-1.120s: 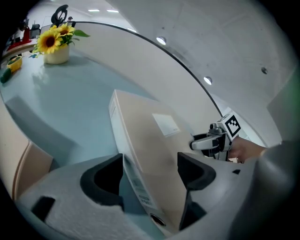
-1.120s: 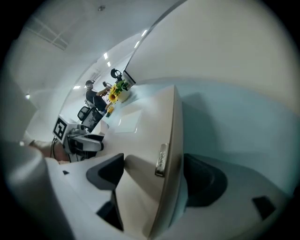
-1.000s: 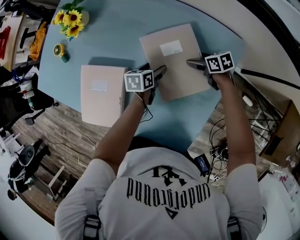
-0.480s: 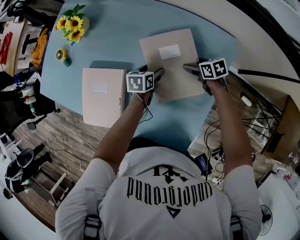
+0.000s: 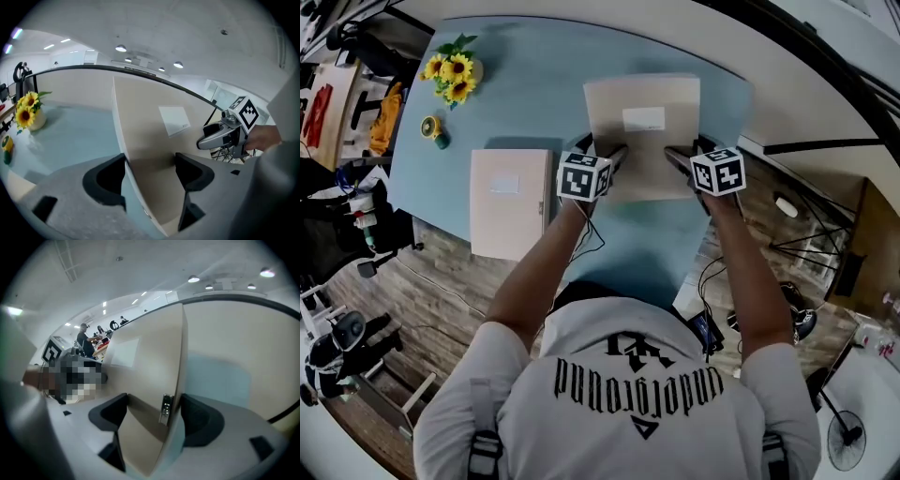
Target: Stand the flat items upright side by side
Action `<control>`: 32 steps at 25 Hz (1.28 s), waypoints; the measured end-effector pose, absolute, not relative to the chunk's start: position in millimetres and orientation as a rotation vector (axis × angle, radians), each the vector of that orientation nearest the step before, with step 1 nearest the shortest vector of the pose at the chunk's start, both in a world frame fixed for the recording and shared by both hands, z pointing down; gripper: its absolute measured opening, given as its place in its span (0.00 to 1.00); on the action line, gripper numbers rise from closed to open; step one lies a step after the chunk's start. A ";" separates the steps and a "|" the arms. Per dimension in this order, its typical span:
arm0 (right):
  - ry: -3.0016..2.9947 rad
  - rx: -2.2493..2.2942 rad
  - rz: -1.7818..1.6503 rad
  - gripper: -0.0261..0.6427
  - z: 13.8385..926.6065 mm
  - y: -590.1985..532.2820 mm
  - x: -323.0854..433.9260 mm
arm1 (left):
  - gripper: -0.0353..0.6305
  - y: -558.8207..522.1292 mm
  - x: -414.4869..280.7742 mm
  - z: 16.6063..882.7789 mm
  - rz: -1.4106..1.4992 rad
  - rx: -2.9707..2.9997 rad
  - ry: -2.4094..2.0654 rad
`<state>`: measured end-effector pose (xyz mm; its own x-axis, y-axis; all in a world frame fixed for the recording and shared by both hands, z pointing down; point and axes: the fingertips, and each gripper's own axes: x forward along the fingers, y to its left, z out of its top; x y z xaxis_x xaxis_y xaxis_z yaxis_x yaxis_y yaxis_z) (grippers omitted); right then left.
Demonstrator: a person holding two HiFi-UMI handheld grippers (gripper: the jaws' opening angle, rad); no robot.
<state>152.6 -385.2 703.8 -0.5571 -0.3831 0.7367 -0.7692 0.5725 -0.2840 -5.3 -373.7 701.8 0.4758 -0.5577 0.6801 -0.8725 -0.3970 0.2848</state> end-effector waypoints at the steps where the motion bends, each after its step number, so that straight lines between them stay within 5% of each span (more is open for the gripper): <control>1: -2.187 0.947 0.771 0.58 698.3 -383.4 154.2 | 0.57 -373.8 -4.1 696.3 0.660 2.125 -1.183; 32: -2.163 1.501 0.330 0.57 661.3 -326.0 178.3 | 0.59 -354.2 24.3 642.1 0.689 2.520 -1.257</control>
<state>178.3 -326.0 661.3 -0.2809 -0.8102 0.5145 -0.9266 0.3686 0.0745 24.3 -354.2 642.1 0.5186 -0.6855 0.5111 -0.7996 -0.6005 0.0058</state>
